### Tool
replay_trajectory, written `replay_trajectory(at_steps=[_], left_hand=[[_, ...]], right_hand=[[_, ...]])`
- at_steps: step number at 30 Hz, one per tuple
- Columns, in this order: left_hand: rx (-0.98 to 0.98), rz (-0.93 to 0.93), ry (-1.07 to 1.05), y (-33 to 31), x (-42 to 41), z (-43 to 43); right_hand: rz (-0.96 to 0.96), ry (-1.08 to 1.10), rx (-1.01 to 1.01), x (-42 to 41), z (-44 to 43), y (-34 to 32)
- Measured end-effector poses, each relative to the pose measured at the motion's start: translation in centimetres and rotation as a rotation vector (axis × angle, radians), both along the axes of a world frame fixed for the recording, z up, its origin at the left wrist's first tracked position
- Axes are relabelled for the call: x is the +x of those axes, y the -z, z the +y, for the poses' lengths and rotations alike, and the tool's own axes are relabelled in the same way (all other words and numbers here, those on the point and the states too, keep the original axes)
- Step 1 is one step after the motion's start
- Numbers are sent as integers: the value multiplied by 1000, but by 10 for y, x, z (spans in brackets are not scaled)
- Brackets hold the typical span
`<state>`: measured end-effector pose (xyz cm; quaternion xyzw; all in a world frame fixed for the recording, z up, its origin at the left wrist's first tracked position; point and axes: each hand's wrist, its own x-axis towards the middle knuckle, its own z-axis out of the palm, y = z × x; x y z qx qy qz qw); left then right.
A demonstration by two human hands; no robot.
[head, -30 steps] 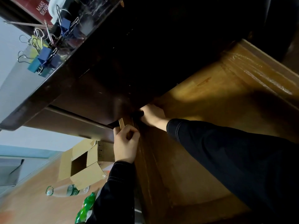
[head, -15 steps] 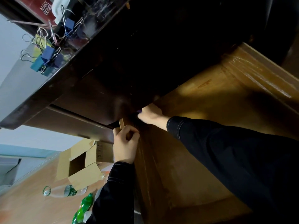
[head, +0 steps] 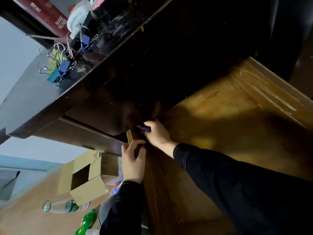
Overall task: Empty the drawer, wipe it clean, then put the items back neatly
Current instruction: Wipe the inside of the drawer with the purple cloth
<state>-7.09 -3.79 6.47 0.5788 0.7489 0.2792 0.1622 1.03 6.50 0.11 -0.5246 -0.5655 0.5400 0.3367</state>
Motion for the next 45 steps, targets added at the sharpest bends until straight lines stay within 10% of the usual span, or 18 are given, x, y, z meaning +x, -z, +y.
replay_trajectory(at_steps=[19, 45], left_hand=[[147, -351, -279, 1, 6, -11], [156, -329, -263, 2, 5, -9]], right_hand=[[62, 0, 44, 3, -5, -5], [-30, -101, 21, 20, -29, 2]])
